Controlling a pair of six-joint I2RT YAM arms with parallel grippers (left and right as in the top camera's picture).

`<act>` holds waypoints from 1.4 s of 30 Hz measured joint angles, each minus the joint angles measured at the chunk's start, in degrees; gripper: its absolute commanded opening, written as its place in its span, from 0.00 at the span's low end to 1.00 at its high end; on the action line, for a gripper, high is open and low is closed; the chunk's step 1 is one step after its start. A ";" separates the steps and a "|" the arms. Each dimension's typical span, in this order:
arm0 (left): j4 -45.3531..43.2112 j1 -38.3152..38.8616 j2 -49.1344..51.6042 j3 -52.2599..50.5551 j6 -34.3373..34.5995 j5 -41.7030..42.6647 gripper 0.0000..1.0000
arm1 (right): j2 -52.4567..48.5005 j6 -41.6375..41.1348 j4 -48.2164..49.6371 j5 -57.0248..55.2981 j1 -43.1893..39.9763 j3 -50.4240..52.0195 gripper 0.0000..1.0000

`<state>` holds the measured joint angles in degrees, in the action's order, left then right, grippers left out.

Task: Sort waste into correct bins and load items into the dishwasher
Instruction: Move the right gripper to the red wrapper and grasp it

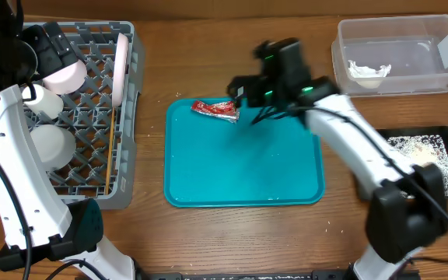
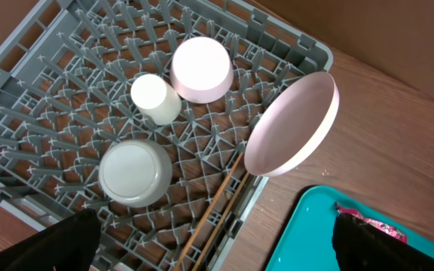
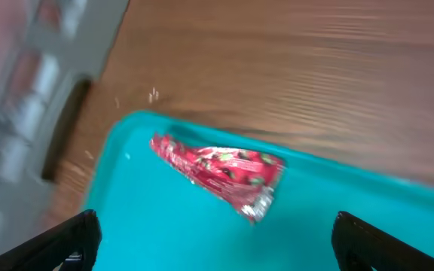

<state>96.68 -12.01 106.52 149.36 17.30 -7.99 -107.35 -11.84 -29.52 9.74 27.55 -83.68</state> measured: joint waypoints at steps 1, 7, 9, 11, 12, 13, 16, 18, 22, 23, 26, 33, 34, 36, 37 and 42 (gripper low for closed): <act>0.02 0.00 0.00 0.00 -0.02 -0.02 1.00 | -1.68 3.15 1.03 -1.40 1.60 0.00 1.00; 0.02 0.00 0.00 0.00 0.00 0.00 1.00 | -10.47 21.11 5.11 -11.10 6.71 0.00 1.00; 0.02 0.00 0.00 0.00 0.00 0.00 1.00 | -12.15 25.57 5.66 -13.92 7.02 0.00 1.00; 0.00 0.00 0.00 0.00 0.00 0.00 1.00 | -13.38 29.62 6.21 -16.22 6.93 0.00 0.98; 0.02 0.00 0.00 0.00 0.00 0.00 1.00 | -13.77 30.77 6.51 -16.90 6.86 0.00 0.97; 0.00 0.00 0.00 0.00 0.00 -0.02 1.00 | -13.97 31.95 7.10 -17.55 6.78 0.00 0.95; 0.00 0.00 0.00 0.00 0.02 0.00 1.00 | -14.05 34.14 9.55 -18.08 6.60 0.00 0.93; 0.02 0.00 0.00 0.00 0.15 0.00 1.00 | -14.05 35.04 10.47 -17.05 6.60 0.00 0.93; 0.00 0.00 0.00 0.00 0.17 0.00 1.00 | -14.12 36.30 10.51 -13.64 6.60 0.00 0.93; 0.00 0.00 0.00 0.00 0.17 0.00 1.00 | -14.21 36.44 10.38 -12.98 6.62 0.00 0.93; 0.00 0.00 0.00 0.00 0.17 0.00 1.00 | -14.78 36.83 9.73 -10.64 6.60 0.00 0.93; 0.00 0.00 0.00 0.00 0.20 0.00 1.00 | -15.82 37.38 9.11 -7.15 6.60 0.00 0.79; 0.00 0.00 0.00 0.00 0.17 0.00 1.00 | -15.85 37.51 9.14 -6.97 6.62 0.00 0.77; 0.00 0.00 0.00 0.00 0.20 0.00 1.00 | -15.87 37.38 9.29 -6.86 6.60 0.00 0.70; 0.02 0.00 0.00 0.00 0.17 0.00 1.00 | -15.93 37.38 9.33 -6.71 6.60 0.00 0.66; 0.00 0.00 0.00 0.00 0.20 0.00 1.00 | -17.00 37.27 9.73 -6.62 6.60 0.00 0.50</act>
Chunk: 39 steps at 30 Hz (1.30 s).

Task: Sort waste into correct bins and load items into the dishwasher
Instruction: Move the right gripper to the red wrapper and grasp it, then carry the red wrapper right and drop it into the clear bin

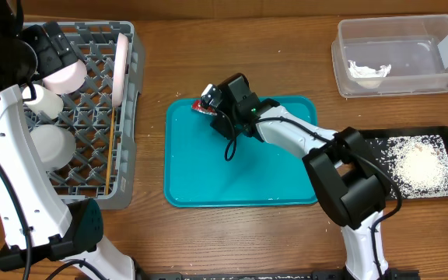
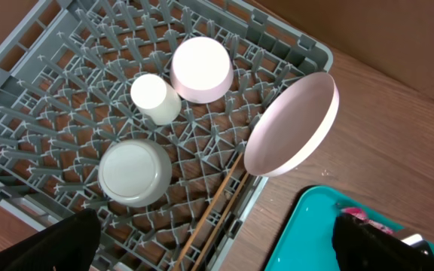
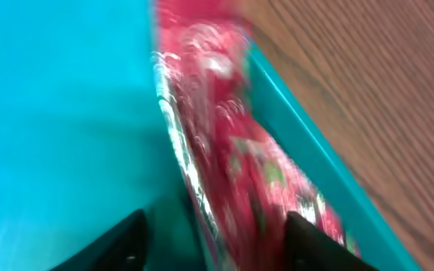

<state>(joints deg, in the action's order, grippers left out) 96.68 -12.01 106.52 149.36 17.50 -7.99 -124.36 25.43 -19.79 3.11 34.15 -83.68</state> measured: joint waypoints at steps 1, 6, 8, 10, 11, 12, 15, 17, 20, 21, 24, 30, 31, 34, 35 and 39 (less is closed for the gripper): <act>0.00 0.00 0.00 0.00 0.00 0.00 1.00 | -0.11 -0.07 0.42 0.00 0.00 0.00 0.45; 0.00 0.00 0.00 0.00 0.00 0.00 1.00 | -0.48 -1.14 1.79 -1.25 0.00 0.00 0.22; 0.00 0.00 0.00 0.00 0.00 0.00 1.00 | -0.59 -2.51 2.21 -2.82 0.00 0.00 0.04; 0.00 0.00 0.00 0.00 0.00 -0.02 1.00 | -0.59 -4.39 2.21 -4.37 0.00 -0.04 0.04; 0.00 0.00 0.00 0.00 0.00 -0.02 1.00 | -0.59 -6.27 2.14 -5.46 0.00 -0.39 0.04; 0.02 0.00 0.00 0.00 0.00 0.00 1.00 | -0.52 -8.15 2.14 -6.75 0.02 -0.90 0.04; 0.02 0.00 0.00 0.00 0.00 0.00 1.00 | 0.28 -11.69 2.01 -9.49 0.02 -2.19 0.04; 0.00 0.00 0.00 0.00 0.00 0.00 1.00 | 2.45 -14.34 1.99 -11.96 -0.17 -2.89 0.04; 0.00 0.00 0.00 0.00 0.00 0.00 1.00 | 8.59 -19.12 2.23 -14.64 -1.68 -3.67 0.04; 0.00 0.00 0.00 0.00 0.00 0.00 1.00 | 10.95 -20.83 2.34 -15.15 -2.71 -3.87 0.04; 0.02 0.00 0.00 0.00 0.00 0.00 1.00 | 17.77 -26.99 2.51 -16.22 -8.02 -5.38 0.04; 0.02 0.00 0.00 0.00 0.00 0.00 1.00 | 22.82 -42.34 0.61 -15.39 -26.08 -7.30 0.09; 0.00 0.00 0.00 0.00 0.00 0.00 1.00 | 22.25 -44.50 0.44 -14.56 -28.83 -7.28 0.20; 0.02 0.00 0.00 0.00 0.00 -0.02 1.00 | 19.91 -48.98 1.01 -10.75 -35.28 -7.15 0.89; 0.02 0.00 0.00 0.00 0.00 0.00 1.00 | 19.28 -50.05 1.07 -9.31 -36.87 -7.04 1.00; 0.00 0.00 0.00 0.00 0.00 0.00 1.00 | 17.44 -52.30 -1.27 -4.31 -41.24 -6.91 1.00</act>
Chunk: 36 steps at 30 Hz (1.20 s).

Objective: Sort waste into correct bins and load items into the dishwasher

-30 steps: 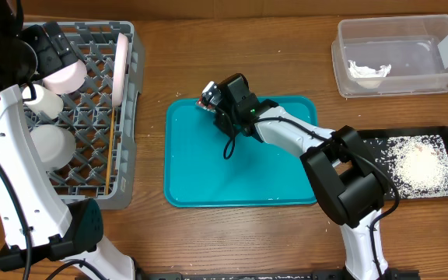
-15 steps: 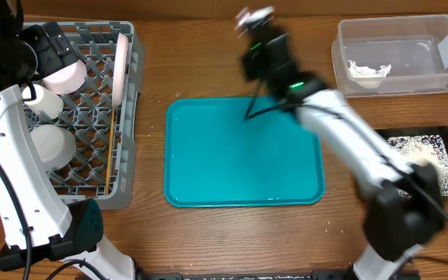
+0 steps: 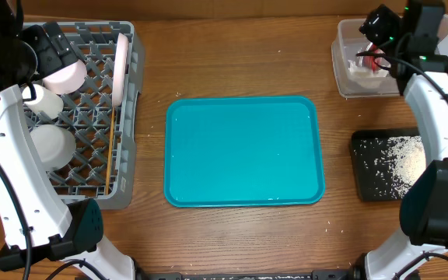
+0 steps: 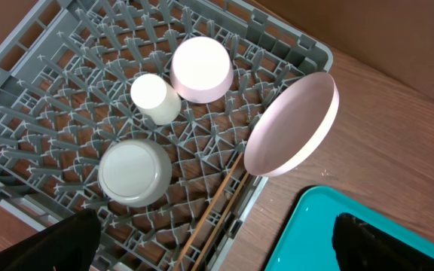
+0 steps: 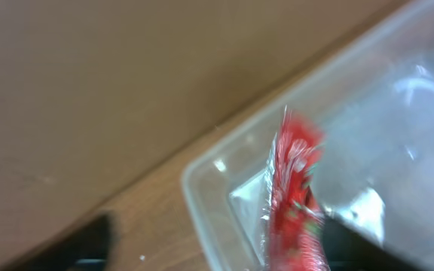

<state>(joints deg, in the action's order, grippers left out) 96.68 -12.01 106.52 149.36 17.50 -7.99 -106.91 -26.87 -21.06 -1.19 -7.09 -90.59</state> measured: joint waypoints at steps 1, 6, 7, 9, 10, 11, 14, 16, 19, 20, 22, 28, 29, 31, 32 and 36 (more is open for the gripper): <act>0.02 0.00 0.00 0.00 0.00 0.00 1.00 | -0.13 -0.44 -0.96 0.90 -0.68 0.02 1.00; 0.00 0.00 0.00 0.00 0.00 0.00 1.00 | -0.09 -1.25 -4.09 2.93 -2.73 0.07 1.00; 0.02 0.00 0.00 0.00 0.00 0.00 1.00 | 0.09 -1.36 -4.83 3.15 -3.02 0.07 1.00; 0.02 0.02 0.00 0.00 0.00 0.00 1.00 | 1.16 -1.42 -5.95 3.48 -3.37 0.31 1.00; 0.02 0.00 0.00 0.00 0.00 0.00 1.00 | 2.19 -1.44 -6.54 3.67 -3.39 0.39 1.00; 0.04 0.00 0.00 0.00 0.02 0.00 1.00 | 3.67 -1.46 -7.28 3.74 -3.43 0.52 1.00; 0.07 0.00 0.00 0.00 0.02 -0.02 1.00 | 11.21 -1.62 -12.35 3.96 -3.43 0.70 1.00; 0.04 0.02 0.00 0.00 0.02 0.00 1.00 | 16.79 -1.62 -15.17 4.00 -3.41 0.70 1.00; 0.02 0.00 0.00 0.00 0.15 0.00 1.00 | 27.43 -2.58 -24.72 4.00 -3.41 0.50 1.00; 0.04 0.00 0.00 0.00 0.15 0.00 1.00 | 30.42 -3.21 -27.47 4.00 -3.41 0.44 1.00; 0.02 0.00 0.00 0.00 0.15 -0.02 1.00 | 35.71 -4.46 -33.88 4.00 -3.41 0.22 1.00; 0.04 0.00 0.00 0.00 0.17 0.00 1.00 | 45.29 -6.49 -50.71 4.00 -3.41 0.35 1.00; 0.02 0.00 0.00 0.00 0.17 0.00 1.00 | 46.56 -6.62 -52.85 4.00 -3.41 0.44 1.00; 0.02 0.00 0.00 0.00 0.17 0.00 1.00 | 49.18 -6.82 -56.37 4.02 -3.41 0.63 1.00; 0.02 0.00 0.00 0.00 0.17 0.00 1.00 | 51.06 -6.80 -58.31 4.02 -3.41 0.68 1.00; 0.02 0.00 0.00 0.00 0.17 -0.02 1.00 | 57.72 -6.75 -65.59 4.02 -3.41 0.70 1.00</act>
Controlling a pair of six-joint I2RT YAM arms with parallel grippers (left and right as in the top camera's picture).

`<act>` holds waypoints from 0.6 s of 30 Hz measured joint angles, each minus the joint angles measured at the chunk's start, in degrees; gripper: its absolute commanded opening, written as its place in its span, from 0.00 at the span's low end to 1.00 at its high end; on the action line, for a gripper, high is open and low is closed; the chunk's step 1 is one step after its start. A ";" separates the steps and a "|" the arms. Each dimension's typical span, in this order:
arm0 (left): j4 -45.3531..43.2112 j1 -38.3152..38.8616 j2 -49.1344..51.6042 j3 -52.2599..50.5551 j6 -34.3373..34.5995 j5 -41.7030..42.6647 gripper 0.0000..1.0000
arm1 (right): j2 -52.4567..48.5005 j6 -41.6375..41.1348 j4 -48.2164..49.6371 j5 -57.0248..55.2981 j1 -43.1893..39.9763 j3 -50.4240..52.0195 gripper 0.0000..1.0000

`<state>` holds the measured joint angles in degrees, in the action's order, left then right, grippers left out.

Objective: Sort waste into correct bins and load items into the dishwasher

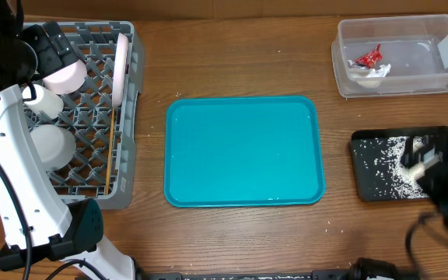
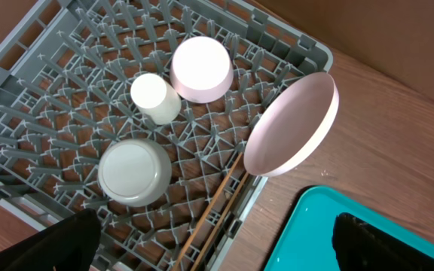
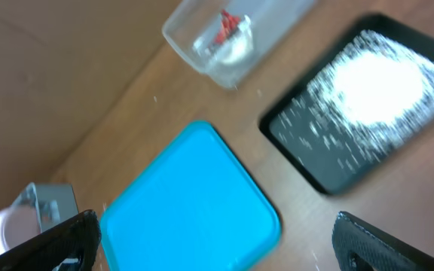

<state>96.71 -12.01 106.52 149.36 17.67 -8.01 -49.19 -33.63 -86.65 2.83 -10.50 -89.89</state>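
Note:
The red wrapper (image 1: pixel 368 56) lies in the clear bin (image 1: pixel 434 82) at the back right, beside a white crumpled tissue (image 1: pixel 369 72); the right wrist view shows the wrapper (image 3: pixel 228 24) from high up. My right gripper (image 3: pixel 221 252) is open and empty, high above the table's right front, blurred in the overhead view. My left gripper (image 2: pixel 213 252) hangs open and empty over the grey dish rack (image 2: pixel 44 68). The rack holds a pink bowl (image 2: pixel 201 69), a white cup (image 2: pixel 154 98), a white bowl (image 2: pixel 135 172), an upright pink plate (image 2: pixel 292 124) and chopsticks (image 2: pixel 215 214).
The teal tray (image 1: pixel 243 152) sits bare at the table's middle. A black tray (image 1: pixel 372 175) strewn with white crumbs lies at the right, partly under my right arm (image 1: pixel 442 187). The rack (image 1: pixel 92 117) fills the left side.
My right gripper held the red wrapper over the clear bin; now the wrapper lies in the bin and the gripper is open, far back at the right front. The left arm has not moved.
The red wrapper lay at the teal tray's back edge with my right gripper near it. Then the gripper was down at the wrapper. Then it held the wrapper over the clear bin, the tray bare. Now the wrapper rests in the bin and the arm is withdrawn.

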 measured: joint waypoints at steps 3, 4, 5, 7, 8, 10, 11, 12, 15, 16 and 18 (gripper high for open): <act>-0.02 0.00 0.00 0.00 0.00 0.02 1.00 | 4.02 0.02 -7.06 0.00 0.00 -0.17 1.00; 0.00 0.00 0.00 0.00 0.00 0.02 1.00 | 4.81 0.02 -9.57 -0.02 0.00 -0.15 1.00; 0.00 0.00 0.00 0.00 0.00 0.02 1.00 | 5.31 -0.02 -10.38 -0.02 0.00 -0.11 1.00; 0.00 0.00 0.00 0.00 0.00 0.02 1.00 | 5.53 0.17 -9.94 0.00 0.00 -0.11 1.00; 0.00 0.00 0.00 0.00 0.00 0.00 1.00 | 5.31 0.20 -9.81 0.00 0.00 -0.11 1.00; 0.00 0.00 0.00 0.00 0.00 0.02 1.00 | 4.92 0.24 -9.77 0.00 0.00 -0.09 1.00; 0.00 0.00 0.00 0.00 0.00 0.02 1.00 | 4.81 0.22 -9.73 0.00 0.00 -0.09 1.00; 0.00 0.00 0.00 0.00 0.00 0.02 1.00 | 4.81 0.22 -9.75 0.00 0.00 -0.09 1.00; 0.00 0.00 0.00 0.00 0.00 0.02 1.00 | 4.83 0.24 -9.99 0.00 0.00 -0.09 1.00; 0.00 0.00 0.00 0.00 0.00 0.02 1.00 | 4.81 0.26 -9.99 -0.04 0.00 -0.09 1.00; 0.00 0.00 0.00 0.00 0.00 0.02 1.00 | 4.81 0.35 -10.12 -0.81 0.00 -0.09 1.00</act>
<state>96.71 -12.01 106.52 149.36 17.67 -7.99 -44.38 -33.28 -96.77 2.02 -10.50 -89.97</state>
